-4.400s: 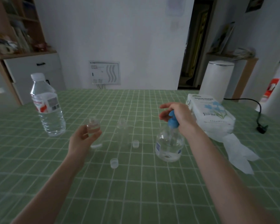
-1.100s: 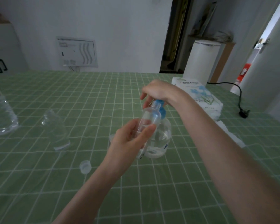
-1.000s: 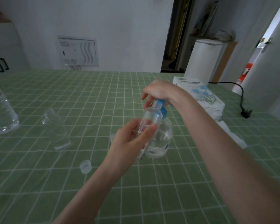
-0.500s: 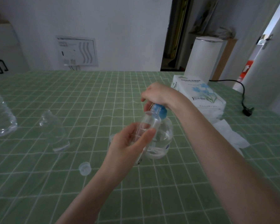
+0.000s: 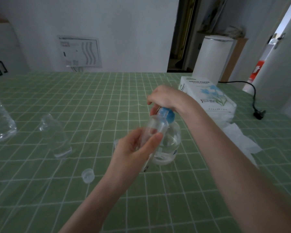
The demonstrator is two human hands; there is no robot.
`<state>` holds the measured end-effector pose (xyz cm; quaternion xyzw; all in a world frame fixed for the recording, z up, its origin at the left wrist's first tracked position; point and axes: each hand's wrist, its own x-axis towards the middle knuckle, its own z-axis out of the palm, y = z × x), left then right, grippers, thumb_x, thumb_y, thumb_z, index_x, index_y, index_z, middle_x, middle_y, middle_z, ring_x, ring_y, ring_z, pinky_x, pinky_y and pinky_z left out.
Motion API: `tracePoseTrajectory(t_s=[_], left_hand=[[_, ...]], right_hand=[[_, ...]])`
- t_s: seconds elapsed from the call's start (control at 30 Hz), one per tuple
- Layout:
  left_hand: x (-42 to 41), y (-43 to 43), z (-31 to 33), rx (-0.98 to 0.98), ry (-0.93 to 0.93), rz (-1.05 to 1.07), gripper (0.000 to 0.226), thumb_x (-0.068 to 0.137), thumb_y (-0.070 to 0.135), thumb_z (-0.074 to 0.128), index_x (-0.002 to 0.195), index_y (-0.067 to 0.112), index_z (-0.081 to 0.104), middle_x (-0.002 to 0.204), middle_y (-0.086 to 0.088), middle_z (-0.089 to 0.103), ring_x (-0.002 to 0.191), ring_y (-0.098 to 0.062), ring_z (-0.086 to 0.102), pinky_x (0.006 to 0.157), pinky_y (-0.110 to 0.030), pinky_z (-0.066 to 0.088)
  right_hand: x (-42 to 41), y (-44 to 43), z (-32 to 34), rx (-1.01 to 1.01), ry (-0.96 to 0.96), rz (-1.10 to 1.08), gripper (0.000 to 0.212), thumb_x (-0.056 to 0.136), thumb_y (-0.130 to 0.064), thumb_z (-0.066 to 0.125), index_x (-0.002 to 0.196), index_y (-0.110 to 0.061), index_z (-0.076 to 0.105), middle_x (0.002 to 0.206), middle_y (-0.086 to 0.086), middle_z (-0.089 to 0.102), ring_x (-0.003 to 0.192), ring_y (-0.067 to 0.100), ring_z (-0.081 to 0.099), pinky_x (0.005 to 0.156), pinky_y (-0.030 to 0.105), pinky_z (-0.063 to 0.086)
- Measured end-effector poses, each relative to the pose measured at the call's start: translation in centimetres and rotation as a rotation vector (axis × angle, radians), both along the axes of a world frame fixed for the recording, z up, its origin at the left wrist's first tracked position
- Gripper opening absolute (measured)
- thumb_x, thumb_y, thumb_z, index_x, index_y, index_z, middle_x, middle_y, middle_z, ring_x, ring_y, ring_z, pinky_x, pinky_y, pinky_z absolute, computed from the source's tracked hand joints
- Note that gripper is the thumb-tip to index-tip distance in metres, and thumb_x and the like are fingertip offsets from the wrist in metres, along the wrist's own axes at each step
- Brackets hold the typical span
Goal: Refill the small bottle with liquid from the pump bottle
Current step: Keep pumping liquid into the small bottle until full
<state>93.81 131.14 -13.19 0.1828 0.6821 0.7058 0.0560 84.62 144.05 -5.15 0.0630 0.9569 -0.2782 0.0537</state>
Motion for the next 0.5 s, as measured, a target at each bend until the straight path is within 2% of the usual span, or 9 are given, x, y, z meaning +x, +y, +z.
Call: tracePoseTrajectory(t_s=[0.1, 0.17, 0.27, 0.37, 0.5], left_hand=[[0.1, -0.1, -0.1, -0.006, -0.002, 0.006, 0.042, 0.066, 0.051, 0.058, 0.091, 0.019, 0.070, 0.067, -0.001, 0.064, 0.058, -0.010, 0.055, 0.052, -0.019, 0.044], [0.0, 0.0, 0.0, -0.007, 0.009, 0.004, 0.043, 0.066, 0.052, 0.058, 0.092, 0.020, 0.070, 0.068, -0.005, 0.065, 0.060, -0.011, 0.056, 0.054, -0.020, 0.045], [0.0, 0.0, 0.1, -0.002, 0.028, -0.004, 0.039, 0.069, 0.049, 0.058, 0.094, 0.021, 0.070, 0.081, -0.012, 0.070, 0.065, -0.019, 0.061, 0.059, -0.024, 0.049], [-0.1, 0.1, 0.1, 0.009, 0.032, -0.004, 0.036, 0.072, 0.046, 0.058, 0.094, 0.022, 0.071, 0.084, -0.009, 0.073, 0.069, -0.026, 0.064, 0.061, -0.025, 0.052], [-0.2, 0.2, -0.1, 0.051, 0.026, 0.014, 0.034, 0.068, 0.047, 0.058, 0.087, 0.021, 0.072, 0.063, 0.003, 0.065, 0.056, -0.008, 0.054, 0.050, -0.016, 0.044]], right_hand=[[0.1, -0.1, -0.3, -0.008, -0.003, 0.000, 0.036, 0.095, -0.019, 0.045, 0.123, 0.000, 0.058, 0.116, 0.017, 0.067, 0.109, 0.031, 0.062, 0.092, 0.036, 0.045], [0.2, -0.1, -0.1, -0.018, 0.005, 0.000, 0.036, 0.095, -0.020, 0.046, 0.123, 0.000, 0.058, 0.115, 0.018, 0.067, 0.107, 0.031, 0.063, 0.092, 0.037, 0.045], [0.3, -0.1, 0.6, -0.014, 0.046, 0.006, 0.035, 0.095, -0.020, 0.046, 0.120, 0.000, 0.060, 0.109, 0.017, 0.070, 0.104, 0.031, 0.066, 0.092, 0.037, 0.047], [0.4, -0.2, 1.1, -0.004, 0.069, -0.001, 0.034, 0.094, -0.021, 0.046, 0.119, -0.001, 0.061, 0.107, 0.015, 0.072, 0.102, 0.029, 0.067, 0.091, 0.035, 0.049], [0.3, -0.3, 0.9, -0.015, 0.052, 0.003, 0.034, 0.095, -0.020, 0.046, 0.120, -0.002, 0.061, 0.108, 0.014, 0.071, 0.102, 0.027, 0.068, 0.087, 0.034, 0.049]])
